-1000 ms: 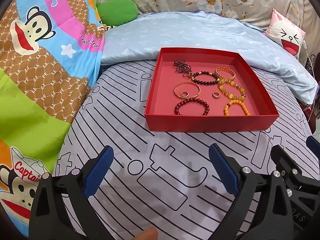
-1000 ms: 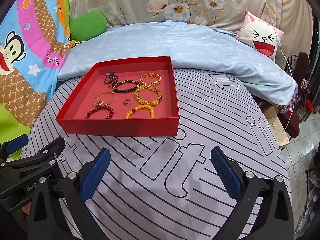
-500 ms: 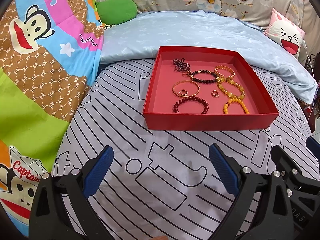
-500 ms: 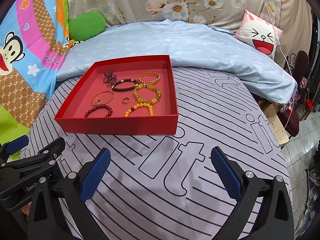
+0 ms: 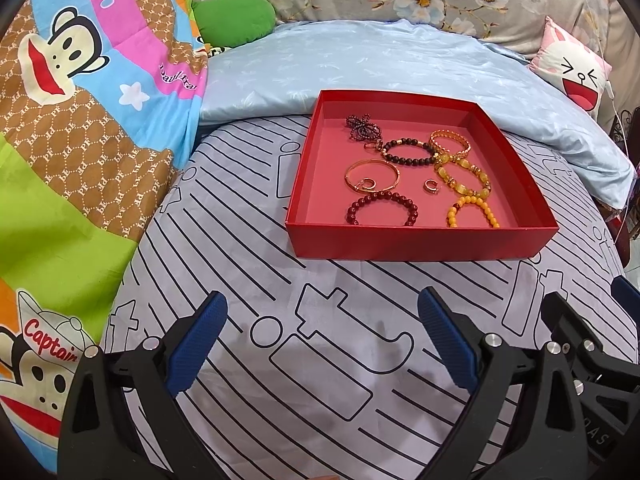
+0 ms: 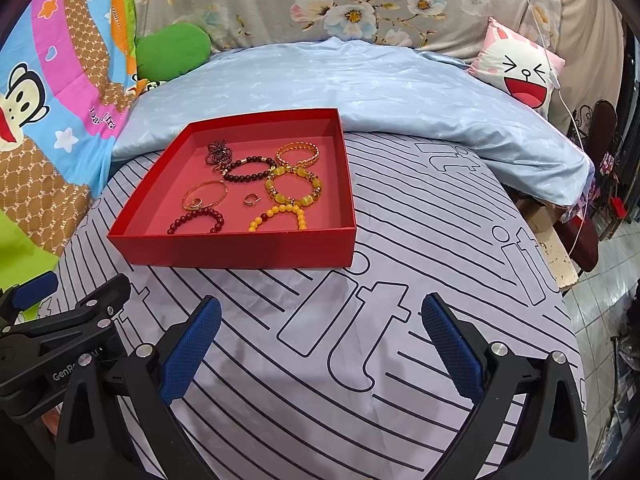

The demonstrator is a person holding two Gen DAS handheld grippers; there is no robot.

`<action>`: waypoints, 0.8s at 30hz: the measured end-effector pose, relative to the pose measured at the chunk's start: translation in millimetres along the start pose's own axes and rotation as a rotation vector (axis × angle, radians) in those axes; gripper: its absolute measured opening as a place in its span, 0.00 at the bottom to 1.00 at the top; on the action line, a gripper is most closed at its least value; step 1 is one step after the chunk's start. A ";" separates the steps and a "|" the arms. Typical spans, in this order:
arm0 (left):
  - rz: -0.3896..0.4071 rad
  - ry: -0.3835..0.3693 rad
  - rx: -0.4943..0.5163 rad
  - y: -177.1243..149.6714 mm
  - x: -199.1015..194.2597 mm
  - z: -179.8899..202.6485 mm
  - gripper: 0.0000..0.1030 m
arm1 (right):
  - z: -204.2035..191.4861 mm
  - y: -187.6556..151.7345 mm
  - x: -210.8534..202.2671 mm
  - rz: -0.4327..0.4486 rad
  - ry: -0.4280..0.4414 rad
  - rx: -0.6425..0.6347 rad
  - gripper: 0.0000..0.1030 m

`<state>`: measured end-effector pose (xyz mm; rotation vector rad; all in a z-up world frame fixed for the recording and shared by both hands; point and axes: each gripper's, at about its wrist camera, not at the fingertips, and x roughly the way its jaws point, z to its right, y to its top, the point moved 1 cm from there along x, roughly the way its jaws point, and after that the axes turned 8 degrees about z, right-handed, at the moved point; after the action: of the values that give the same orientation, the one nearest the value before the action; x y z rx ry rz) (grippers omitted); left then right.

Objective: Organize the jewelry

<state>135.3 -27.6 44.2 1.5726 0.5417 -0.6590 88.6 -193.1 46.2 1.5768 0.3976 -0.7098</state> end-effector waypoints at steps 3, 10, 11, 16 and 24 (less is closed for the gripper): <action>0.000 0.000 -0.001 0.2 0.0 -0.1 0.89 | 0.4 -1.7 0.5 -0.002 0.000 0.002 0.94; 0.000 0.000 -0.001 0.0 0.3 -0.5 0.89 | 1.2 -4.1 1.0 -0.005 -0.001 0.005 0.94; 0.000 0.000 0.000 0.2 0.2 -0.1 0.89 | 1.1 -3.8 1.1 -0.004 -0.001 0.004 0.94; 0.000 0.000 0.001 0.7 0.3 0.1 0.89 | 1.1 -3.5 1.2 -0.004 0.000 0.004 0.94; 0.002 0.005 0.001 -0.8 0.7 -0.9 0.89 | 0.6 -4.2 1.9 -0.006 -0.001 0.003 0.94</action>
<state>135.4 -26.6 43.2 1.5760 0.5436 -0.6540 87.2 -193.4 41.7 1.5784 0.4014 -0.7162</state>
